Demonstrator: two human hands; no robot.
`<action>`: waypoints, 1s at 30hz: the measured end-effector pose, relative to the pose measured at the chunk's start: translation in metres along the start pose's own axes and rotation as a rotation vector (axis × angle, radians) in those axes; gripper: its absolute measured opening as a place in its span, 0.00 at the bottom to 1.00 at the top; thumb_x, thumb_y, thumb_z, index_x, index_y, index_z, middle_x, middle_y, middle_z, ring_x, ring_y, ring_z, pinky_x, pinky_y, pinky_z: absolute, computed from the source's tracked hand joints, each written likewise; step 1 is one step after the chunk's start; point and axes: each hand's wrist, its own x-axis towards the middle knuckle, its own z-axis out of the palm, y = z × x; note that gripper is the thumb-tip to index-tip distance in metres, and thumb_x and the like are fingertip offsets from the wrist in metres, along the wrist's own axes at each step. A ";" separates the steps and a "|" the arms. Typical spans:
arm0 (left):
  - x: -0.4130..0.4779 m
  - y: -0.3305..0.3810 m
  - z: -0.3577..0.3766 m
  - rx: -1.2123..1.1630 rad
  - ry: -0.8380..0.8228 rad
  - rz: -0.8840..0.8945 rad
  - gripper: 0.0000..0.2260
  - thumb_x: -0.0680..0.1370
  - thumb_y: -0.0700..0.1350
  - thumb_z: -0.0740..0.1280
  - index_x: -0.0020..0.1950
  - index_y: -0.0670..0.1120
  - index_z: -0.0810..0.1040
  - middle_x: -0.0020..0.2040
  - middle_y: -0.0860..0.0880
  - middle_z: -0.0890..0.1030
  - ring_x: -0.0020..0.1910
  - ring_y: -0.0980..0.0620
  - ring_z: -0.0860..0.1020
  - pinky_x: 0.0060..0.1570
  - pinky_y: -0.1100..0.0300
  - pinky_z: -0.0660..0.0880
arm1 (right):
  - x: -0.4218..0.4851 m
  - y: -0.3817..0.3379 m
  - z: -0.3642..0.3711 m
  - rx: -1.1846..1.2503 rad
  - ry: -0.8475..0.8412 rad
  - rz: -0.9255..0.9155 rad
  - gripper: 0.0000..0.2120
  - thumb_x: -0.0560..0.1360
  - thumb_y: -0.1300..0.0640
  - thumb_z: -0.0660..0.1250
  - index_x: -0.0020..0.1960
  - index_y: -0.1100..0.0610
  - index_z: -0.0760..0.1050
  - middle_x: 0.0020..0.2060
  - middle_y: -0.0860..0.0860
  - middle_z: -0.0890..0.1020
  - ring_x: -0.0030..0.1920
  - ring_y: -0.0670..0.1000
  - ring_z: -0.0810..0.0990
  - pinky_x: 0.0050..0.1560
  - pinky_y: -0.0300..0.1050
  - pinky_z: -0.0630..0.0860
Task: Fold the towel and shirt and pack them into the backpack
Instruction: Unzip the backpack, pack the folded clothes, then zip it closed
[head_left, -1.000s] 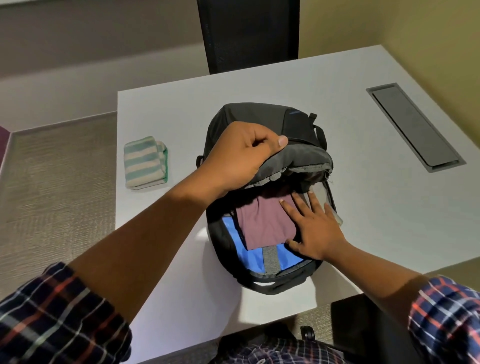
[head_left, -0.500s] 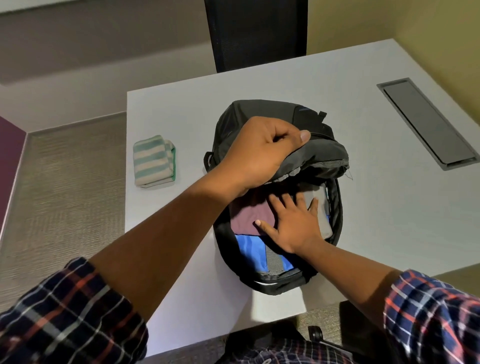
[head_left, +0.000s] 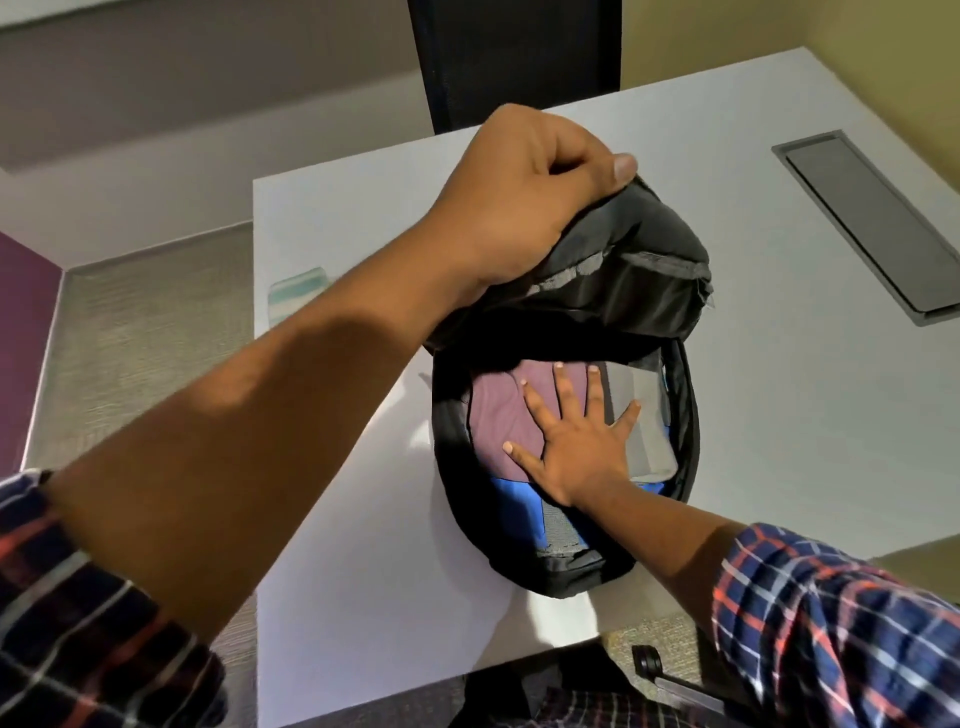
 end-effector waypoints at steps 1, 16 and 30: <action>0.001 -0.001 0.001 0.008 -0.002 0.005 0.11 0.78 0.45 0.69 0.40 0.40 0.84 0.36 0.37 0.82 0.34 0.50 0.76 0.37 0.63 0.74 | 0.000 0.000 0.001 -0.012 -0.002 -0.003 0.39 0.71 0.22 0.38 0.77 0.36 0.37 0.79 0.49 0.36 0.76 0.64 0.31 0.64 0.82 0.41; 0.019 0.002 -0.006 0.067 -0.075 -0.046 0.11 0.79 0.47 0.68 0.41 0.43 0.85 0.32 0.47 0.81 0.31 0.57 0.75 0.38 0.66 0.72 | 0.009 -0.043 -0.019 0.109 0.010 -0.150 0.36 0.73 0.25 0.41 0.77 0.36 0.37 0.80 0.48 0.40 0.78 0.59 0.34 0.65 0.80 0.36; 0.007 -0.008 -0.010 0.088 -0.088 -0.060 0.11 0.79 0.49 0.67 0.40 0.48 0.85 0.31 0.59 0.81 0.34 0.62 0.79 0.39 0.66 0.74 | 0.002 -0.015 -0.017 0.091 0.116 -0.073 0.34 0.76 0.27 0.43 0.78 0.37 0.46 0.80 0.49 0.48 0.79 0.59 0.40 0.66 0.79 0.44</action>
